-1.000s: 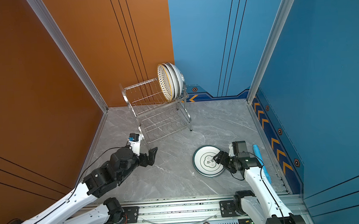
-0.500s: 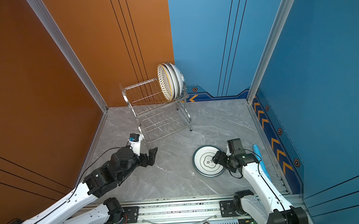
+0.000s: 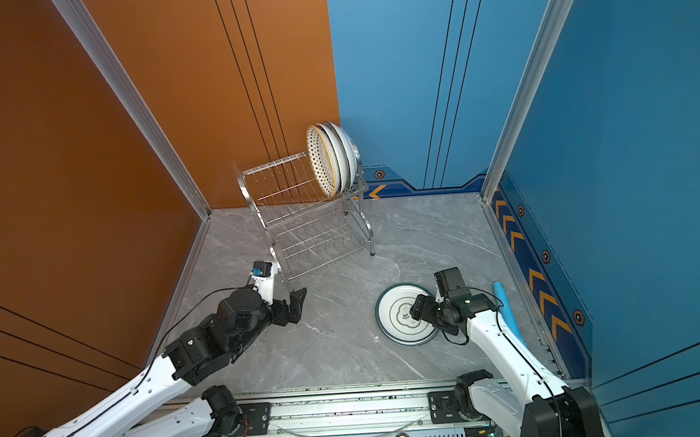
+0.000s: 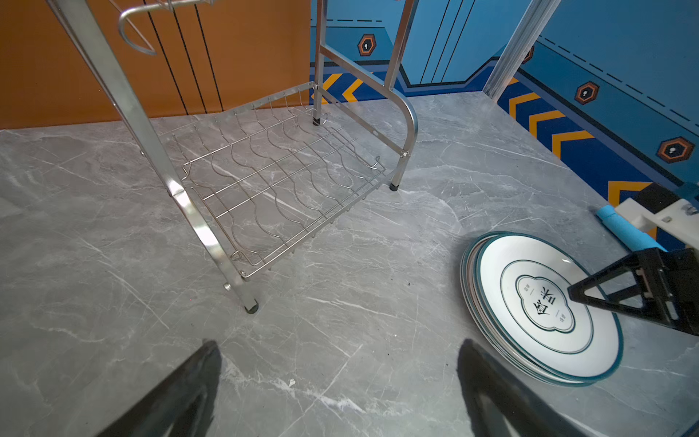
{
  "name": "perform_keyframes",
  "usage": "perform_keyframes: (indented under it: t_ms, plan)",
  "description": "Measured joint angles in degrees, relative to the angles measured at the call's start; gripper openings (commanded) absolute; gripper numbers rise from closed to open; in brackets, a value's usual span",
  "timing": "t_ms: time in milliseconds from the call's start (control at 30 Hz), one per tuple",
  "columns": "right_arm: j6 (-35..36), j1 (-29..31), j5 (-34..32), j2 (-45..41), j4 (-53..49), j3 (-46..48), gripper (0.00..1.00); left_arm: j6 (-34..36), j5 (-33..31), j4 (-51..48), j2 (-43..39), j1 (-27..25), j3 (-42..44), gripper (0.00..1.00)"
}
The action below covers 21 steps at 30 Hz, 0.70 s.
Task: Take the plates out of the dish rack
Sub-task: 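Lower the held plate flat onto the stack with the right gripper, then open the right gripper and lift it off the stack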
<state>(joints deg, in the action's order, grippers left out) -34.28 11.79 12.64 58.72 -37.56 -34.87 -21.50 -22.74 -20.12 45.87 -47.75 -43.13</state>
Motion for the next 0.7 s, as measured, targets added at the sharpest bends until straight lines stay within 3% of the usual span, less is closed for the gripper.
perform_keyframes:
  t_ms: [367, 467, 700]
  plan:
    - [0.1, 2.8, -4.7, 2.5, -2.0, -2.6, 0.9, -0.9, -0.8, -0.8, 0.0, 0.3, 0.1, 0.98]
    - [0.6, 3.2, -7.8, 1.6, -4.2, -4.8, 1.0, -1.2, -1.4, -0.7, 0.0, 0.6, 0.7, 0.98]
    - [2.8, 3.3, -14.0, 0.5, -7.5, -13.8, 1.0, -3.4, -2.8, -1.0, 2.1, 1.7, 1.0, 0.98]
